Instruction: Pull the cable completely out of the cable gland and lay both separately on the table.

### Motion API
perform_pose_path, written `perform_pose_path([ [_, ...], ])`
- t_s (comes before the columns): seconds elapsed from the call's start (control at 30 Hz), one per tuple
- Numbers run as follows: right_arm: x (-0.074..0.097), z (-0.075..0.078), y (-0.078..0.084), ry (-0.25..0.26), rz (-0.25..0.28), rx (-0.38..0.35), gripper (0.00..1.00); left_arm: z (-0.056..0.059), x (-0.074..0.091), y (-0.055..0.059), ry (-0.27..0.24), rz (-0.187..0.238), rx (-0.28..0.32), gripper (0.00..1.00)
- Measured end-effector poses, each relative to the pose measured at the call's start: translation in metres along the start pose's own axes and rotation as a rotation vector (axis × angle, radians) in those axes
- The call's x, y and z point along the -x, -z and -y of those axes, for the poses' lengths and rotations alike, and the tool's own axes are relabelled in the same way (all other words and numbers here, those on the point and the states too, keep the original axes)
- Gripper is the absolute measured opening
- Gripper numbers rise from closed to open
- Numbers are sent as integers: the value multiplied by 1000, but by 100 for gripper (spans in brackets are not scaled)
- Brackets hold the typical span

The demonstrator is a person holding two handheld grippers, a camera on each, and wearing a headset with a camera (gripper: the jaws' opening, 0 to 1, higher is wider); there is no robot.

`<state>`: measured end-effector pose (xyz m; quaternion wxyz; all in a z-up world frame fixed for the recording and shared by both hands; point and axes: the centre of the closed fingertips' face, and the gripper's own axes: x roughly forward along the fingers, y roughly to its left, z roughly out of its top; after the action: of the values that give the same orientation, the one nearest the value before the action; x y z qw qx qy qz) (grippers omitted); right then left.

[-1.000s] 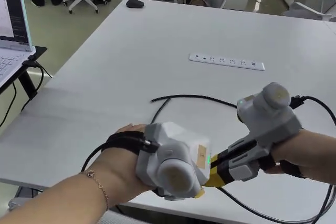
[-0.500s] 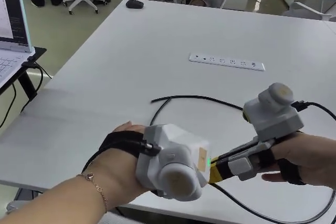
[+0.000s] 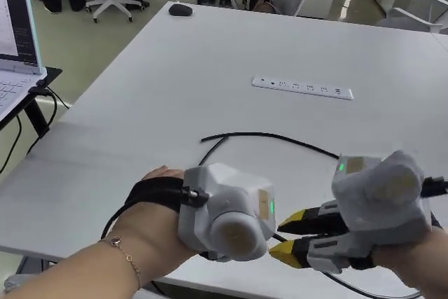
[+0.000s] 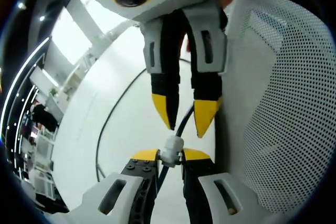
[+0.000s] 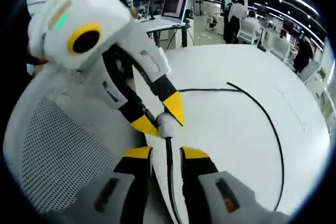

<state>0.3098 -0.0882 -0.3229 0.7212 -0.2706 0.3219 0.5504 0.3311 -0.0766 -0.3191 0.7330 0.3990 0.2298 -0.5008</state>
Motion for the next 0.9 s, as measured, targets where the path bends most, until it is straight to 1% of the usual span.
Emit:
perform_pose_path([
  [0.07, -3, 3, 0, 29, -17, 45, 13, 2, -1, 2, 6, -7, 3, 17],
  [0.1, -3, 2, -2, 28, -13, 51, 10, 3, -1, 2, 9, -11, 3, 17],
  [0.13, -3, 3, -6, 29, 11, 54, 5, 3, -1, 3, 10, -13, 4, 17],
  [0.17, -3, 3, -7, 23, 17, 49, 3, 3, -2, 3, 7, -15, 4, 17],
  [0.2, -3, 3, -7, 25, 19, 39, 3, 1, -1, 4, 1, -17, 7, 17],
  [0.27, -4, 6, -7, 30, 26, 48, 3, -2, 0, 5, -6, -17, 26, 17],
  [0.33, -5, 9, -5, 34, 26, 35, 3, -5, 0, 10, -17, -28, 31, 17],
  [0.43, -5, 13, -2, 47, 18, 31, 3, -9, 1, 13, -32, -38, 55, 17],
  [0.53, -5, 20, 6, 69, -13, 25, 3, -14, 2, 18, -45, -48, 87, 17],
  [0.67, -3, 28, 19, 106, -72, 7, 3, -14, 2, 20, -50, -55, 102, 17],
  [0.73, -1, 35, 32, 144, -133, -13, 4, -13, 2, 19, -47, -57, 102, 17],
  [0.77, 0, 39, 39, 158, -169, -5, 4, -13, 1, 19, -45, -58, 101, 17],
  [0.83, 3, 44, 48, 183, -207, -15, 4, -12, 1, 19, -40, -59, 100, 17],
  [0.9, 5, 48, 54, 199, -225, -37, 4, -11, 0, 18, -39, -58, 101, 17],
])
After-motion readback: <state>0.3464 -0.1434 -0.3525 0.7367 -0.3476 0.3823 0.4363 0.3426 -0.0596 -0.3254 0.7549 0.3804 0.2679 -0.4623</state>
